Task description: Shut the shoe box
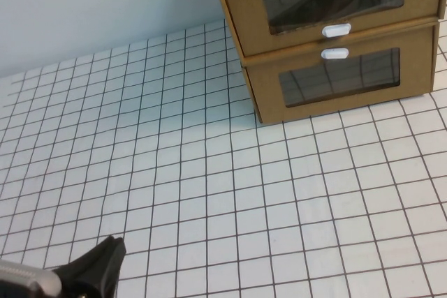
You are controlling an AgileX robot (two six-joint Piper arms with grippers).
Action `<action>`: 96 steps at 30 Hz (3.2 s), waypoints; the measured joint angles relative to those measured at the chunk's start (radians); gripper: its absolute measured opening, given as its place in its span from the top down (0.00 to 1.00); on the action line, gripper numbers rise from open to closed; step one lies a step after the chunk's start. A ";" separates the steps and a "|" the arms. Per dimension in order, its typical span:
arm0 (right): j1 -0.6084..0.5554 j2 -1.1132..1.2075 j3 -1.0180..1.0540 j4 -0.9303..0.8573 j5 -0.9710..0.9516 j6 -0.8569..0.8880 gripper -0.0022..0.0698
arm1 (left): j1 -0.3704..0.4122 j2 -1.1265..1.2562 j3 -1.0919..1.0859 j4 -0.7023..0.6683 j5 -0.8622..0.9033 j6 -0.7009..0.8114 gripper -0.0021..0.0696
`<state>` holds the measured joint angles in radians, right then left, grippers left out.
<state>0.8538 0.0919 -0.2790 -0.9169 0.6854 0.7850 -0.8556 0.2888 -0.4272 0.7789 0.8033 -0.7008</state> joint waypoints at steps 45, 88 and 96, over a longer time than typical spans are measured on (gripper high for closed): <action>0.000 -0.004 0.000 0.000 0.001 0.000 0.99 | 0.540 -0.300 0.449 -0.070 -0.474 -0.181 0.97; 0.000 -0.004 0.000 0.000 0.001 0.000 0.99 | 0.858 -0.300 0.450 -0.730 -0.425 0.546 0.97; 0.000 0.008 0.001 0.066 -0.039 0.002 0.99 | 0.858 -0.300 0.450 -0.730 -0.425 0.546 0.97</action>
<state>0.8538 0.0999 -0.2783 -0.8512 0.6465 0.7865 0.0021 -0.0112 0.0227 0.0488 0.3783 -0.1548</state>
